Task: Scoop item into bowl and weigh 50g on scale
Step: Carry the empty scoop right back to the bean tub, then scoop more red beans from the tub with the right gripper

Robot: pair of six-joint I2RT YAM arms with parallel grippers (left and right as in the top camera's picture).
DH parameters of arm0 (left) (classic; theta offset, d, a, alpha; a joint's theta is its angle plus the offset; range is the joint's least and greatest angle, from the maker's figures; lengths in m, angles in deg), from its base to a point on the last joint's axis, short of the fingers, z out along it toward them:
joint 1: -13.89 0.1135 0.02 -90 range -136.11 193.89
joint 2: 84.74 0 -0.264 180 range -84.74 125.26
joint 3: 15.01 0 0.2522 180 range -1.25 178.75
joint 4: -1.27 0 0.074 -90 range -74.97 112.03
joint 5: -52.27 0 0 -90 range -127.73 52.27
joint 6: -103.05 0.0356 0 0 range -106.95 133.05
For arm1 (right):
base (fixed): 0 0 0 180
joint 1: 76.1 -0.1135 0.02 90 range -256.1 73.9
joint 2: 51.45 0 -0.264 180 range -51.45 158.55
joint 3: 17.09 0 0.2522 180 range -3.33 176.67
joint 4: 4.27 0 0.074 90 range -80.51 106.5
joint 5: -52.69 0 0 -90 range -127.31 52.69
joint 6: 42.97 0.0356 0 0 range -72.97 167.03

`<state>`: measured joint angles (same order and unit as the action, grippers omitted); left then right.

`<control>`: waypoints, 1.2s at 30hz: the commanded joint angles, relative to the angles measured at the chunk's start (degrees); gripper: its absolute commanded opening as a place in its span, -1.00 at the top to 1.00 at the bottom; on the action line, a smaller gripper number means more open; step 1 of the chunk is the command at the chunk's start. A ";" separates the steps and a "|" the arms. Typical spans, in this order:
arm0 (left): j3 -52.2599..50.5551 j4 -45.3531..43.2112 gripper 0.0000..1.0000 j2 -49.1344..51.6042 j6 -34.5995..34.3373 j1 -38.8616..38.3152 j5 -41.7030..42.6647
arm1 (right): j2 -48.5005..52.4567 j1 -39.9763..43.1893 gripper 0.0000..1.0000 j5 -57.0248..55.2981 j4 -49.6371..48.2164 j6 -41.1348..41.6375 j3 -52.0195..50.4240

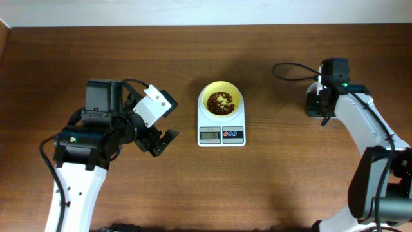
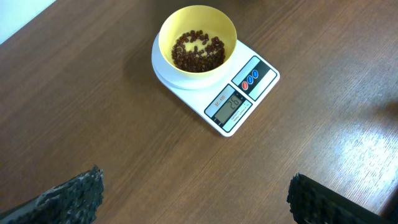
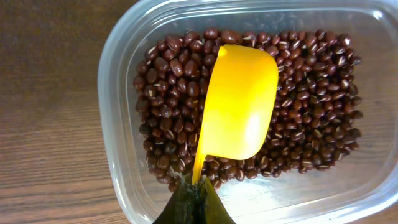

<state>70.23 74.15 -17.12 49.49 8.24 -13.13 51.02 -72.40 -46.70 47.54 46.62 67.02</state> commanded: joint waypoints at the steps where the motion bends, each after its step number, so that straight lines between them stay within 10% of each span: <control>1: 0.98 -0.04 -0.97 -0.02 0.90 0.17 -0.02 | -0.74 2.73 0.92 11.23 0.55 2.67 0.42; 36: 1.01 -0.04 -0.98 -0.02 0.90 0.17 -0.02 | -3.17 15.89 0.92 32.09 1.86 2.82 1.05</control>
<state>70.23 74.15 -17.12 49.49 8.24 -13.13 50.33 -57.32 -16.23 48.65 49.66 67.06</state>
